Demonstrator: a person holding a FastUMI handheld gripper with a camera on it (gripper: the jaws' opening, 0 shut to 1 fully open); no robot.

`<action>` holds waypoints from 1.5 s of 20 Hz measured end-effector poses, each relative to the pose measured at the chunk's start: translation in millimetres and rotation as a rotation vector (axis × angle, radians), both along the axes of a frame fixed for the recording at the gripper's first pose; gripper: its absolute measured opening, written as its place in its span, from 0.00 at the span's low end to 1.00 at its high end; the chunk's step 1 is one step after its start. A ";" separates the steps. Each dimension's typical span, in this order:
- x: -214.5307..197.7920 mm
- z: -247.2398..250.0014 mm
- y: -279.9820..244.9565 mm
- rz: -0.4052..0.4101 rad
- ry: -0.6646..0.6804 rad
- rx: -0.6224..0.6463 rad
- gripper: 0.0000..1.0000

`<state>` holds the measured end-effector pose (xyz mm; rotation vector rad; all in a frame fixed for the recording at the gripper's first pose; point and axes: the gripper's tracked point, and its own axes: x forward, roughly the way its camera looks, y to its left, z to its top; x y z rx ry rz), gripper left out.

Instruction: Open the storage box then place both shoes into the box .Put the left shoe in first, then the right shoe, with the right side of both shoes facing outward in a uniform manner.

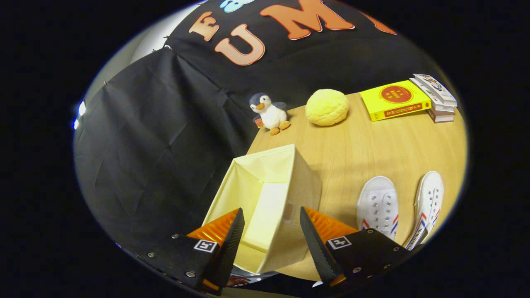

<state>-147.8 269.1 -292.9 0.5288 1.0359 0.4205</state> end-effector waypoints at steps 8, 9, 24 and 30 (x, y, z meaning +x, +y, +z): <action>-41.2 -68.6 -110.7 -0.047 0.073 -0.279 0.82; -45.4 -75.3 -120.5 -0.045 0.077 -0.309 0.81; -76.5 -156.4 -166.5 0.174 0.082 -0.637 0.55; -53.9 -162.5 -157.5 0.108 -0.014 -0.607 0.35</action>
